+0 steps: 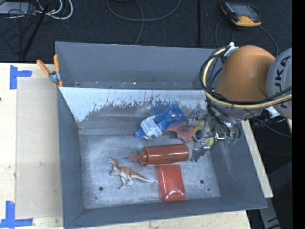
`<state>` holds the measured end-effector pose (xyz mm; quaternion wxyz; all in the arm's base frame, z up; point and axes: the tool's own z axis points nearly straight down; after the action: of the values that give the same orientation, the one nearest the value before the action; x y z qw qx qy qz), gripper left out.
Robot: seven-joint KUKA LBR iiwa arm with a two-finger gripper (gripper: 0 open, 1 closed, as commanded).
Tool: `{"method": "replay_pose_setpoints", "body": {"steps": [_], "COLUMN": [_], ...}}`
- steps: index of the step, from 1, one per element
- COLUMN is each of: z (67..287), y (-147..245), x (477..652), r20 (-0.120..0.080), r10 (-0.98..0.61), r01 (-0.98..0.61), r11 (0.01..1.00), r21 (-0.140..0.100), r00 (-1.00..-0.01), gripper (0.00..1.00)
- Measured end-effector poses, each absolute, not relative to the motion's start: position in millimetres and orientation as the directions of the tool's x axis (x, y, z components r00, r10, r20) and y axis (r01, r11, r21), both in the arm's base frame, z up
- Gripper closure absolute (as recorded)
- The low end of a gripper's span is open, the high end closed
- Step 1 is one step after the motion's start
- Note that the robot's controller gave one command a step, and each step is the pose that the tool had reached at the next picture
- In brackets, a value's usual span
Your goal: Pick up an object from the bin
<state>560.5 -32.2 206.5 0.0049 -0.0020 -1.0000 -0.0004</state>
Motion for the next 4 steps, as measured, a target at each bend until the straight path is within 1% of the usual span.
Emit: {"method": "replay_pose_setpoints", "body": {"steps": [1, 2, 3, 4], "z": [210.7, 137.7, 124.7, 125.1], "y": [-32.1, -6.0, 6.9, 1.8], "x": [562.1, 576.4, 585.9, 588.0], "r20": [0.002, -0.003, 0.003, 0.001], "r10": [0.003, -0.050, -0.043, -0.033], "r01": [0.003, -0.050, -0.043, -0.033], "r11": [1.000, 0.999, 0.999, 0.999], "r21": [0.000, 0.000, 0.000, 0.001], "r00": [-1.000, -0.999, -0.999, -0.999], "gripper": [0.00, 0.00, 0.00, 0.00]}}
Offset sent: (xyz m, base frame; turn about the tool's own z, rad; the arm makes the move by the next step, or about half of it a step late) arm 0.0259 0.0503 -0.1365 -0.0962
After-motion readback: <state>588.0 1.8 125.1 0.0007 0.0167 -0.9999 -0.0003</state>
